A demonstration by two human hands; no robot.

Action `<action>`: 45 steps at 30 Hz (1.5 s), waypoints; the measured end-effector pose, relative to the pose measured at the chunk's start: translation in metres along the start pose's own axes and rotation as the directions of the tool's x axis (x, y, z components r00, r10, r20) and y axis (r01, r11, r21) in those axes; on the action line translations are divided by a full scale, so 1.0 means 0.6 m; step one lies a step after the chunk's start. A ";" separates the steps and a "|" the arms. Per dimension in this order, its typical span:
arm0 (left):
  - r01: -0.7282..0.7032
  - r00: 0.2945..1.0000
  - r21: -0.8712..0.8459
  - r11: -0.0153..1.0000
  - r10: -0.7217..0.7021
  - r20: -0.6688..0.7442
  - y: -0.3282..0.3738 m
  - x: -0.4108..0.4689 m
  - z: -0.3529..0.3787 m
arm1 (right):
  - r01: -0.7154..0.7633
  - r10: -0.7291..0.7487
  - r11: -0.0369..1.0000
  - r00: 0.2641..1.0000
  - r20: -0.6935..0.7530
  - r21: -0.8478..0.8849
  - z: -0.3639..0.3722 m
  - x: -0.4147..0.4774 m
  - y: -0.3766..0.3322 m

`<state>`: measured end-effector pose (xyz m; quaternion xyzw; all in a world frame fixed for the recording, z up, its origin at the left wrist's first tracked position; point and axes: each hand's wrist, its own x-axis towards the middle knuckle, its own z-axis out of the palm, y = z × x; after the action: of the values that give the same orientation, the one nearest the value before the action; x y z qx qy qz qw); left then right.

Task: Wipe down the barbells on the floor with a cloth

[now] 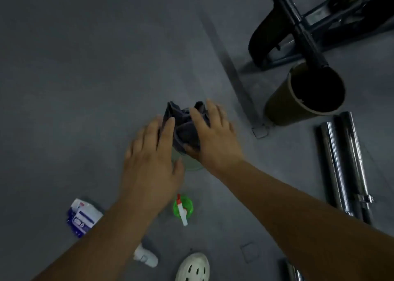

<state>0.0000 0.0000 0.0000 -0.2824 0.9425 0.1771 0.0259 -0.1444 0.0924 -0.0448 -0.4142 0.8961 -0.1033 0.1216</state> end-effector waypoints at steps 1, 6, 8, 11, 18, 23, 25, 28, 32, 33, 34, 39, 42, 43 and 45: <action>0.006 1.000 -0.007 1.000 -0.006 -0.005 -0.011 0.005 0.008 | -0.007 0.008 1.000 0.998 0.061 -0.013 0.021 0.021 -0.002; 0.015 0.998 0.015 1.000 -0.014 -0.055 -0.042 -0.004 0.053 | -0.144 0.139 0.989 0.917 0.374 -0.014 0.097 0.091 0.008; 0.009 0.999 -0.002 1.000 -0.009 -0.033 -0.028 -0.007 0.062 | -0.124 0.122 0.992 0.907 0.403 -0.022 0.099 0.088 0.018; 0.011 1.000 -0.024 1.000 -0.010 0.014 0.015 -0.005 0.055 | -0.099 0.088 0.994 0.968 0.235 0.037 0.062 0.050 0.019; -0.097 0.995 -0.041 0.994 0.098 0.031 0.157 -0.008 -0.046 | -0.246 0.242 0.959 0.969 0.045 0.139 -0.150 -0.161 0.067; -0.288 0.952 -0.044 0.957 0.290 0.091 0.294 -0.068 -0.128 | -0.410 0.438 0.886 0.893 -0.102 0.215 -0.342 -0.366 0.126; -0.385 0.913 -0.024 0.922 0.385 0.133 0.364 -0.105 -0.151 | -0.451 0.494 0.859 0.855 -0.160 0.241 -0.416 -0.452 0.146; -0.526 0.836 -0.019 0.850 0.522 0.170 0.484 -0.164 -0.180 | -0.467 0.536 0.839 0.799 -0.273 0.280 -0.513 -0.582 0.172; -0.683 0.714 -0.044 0.730 0.678 0.175 0.663 -0.266 -0.225 | -0.478 0.587 0.809 0.694 -0.417 0.342 -0.622 -0.764 0.195; -0.725 0.669 -0.055 0.686 0.721 0.177 0.706 -0.297 -0.235 | -0.477 0.599 0.800 0.662 -0.450 0.363 -0.646 -0.812 0.197; -0.769 0.617 -0.069 0.635 0.766 0.178 0.748 -0.329 -0.245 | -0.469 0.610 0.792 0.628 -0.483 0.391 -0.668 -0.859 0.196; -0.845 0.396 -0.295 0.446 0.893 0.215 0.938 -0.507 -0.289 | -0.398 0.629 0.777 0.474 -0.616 0.487 -0.780 -1.082 0.175; -0.839 0.302 -0.400 0.368 0.928 0.220 1.033 -0.595 -0.300 | -0.464 0.672 0.733 0.386 -0.631 0.497 -0.813 -1.201 0.173; -0.825 0.276 -0.441 0.353 0.933 0.230 1.065 -0.618 -0.301 | -0.504 0.693 0.707 0.353 -0.628 0.497 -0.816 -1.240 0.173; -0.792 0.212 -0.524 0.313 0.946 0.244 1.123 -0.655 -0.304 | -0.580 0.755 0.627 0.288 -0.589 0.520 -0.816 -1.309 0.173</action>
<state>-0.0255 0.6661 0.4441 0.3629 0.8490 0.3615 0.1295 0.1253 0.8028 0.4938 0.1027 0.9278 -0.2994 -0.1976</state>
